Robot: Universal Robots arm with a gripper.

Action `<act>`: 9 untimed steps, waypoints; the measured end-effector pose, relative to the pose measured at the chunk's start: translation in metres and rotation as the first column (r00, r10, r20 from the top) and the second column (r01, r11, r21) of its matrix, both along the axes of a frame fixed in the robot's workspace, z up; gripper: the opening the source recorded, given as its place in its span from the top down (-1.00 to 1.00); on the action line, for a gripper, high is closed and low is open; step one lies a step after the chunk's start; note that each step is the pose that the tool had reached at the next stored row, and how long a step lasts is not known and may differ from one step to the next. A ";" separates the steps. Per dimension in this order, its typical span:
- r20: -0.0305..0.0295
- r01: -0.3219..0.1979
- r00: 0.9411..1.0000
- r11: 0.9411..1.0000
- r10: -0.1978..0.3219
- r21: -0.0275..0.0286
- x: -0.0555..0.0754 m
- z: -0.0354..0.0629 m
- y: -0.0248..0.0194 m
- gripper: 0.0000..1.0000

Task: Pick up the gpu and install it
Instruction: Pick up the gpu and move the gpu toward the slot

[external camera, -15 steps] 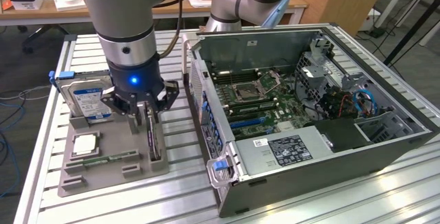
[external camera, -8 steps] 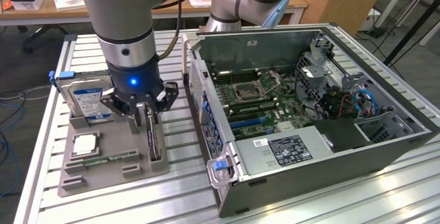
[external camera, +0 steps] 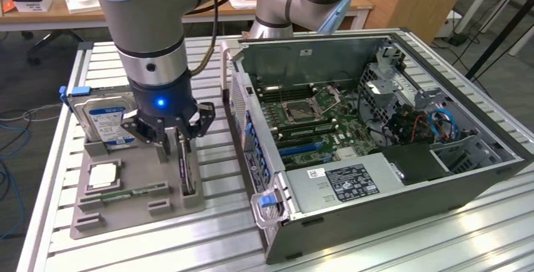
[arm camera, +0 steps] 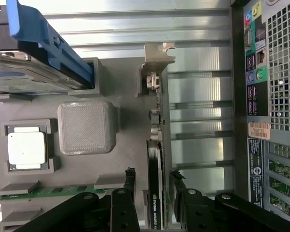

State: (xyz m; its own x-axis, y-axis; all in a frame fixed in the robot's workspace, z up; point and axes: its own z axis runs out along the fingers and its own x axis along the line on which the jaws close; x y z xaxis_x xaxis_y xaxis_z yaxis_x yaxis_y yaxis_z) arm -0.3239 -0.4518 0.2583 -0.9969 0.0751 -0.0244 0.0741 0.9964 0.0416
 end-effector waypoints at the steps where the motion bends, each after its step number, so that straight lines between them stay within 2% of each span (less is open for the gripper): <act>1: 0.000 0.000 1.000 1.000 0.000 0.000 0.000 -0.0010 0.0000 0.17; 9: 0.000 -0.001 1.000 1.000 0.001 -0.001 0.000 -0.0097 0.0001 0.17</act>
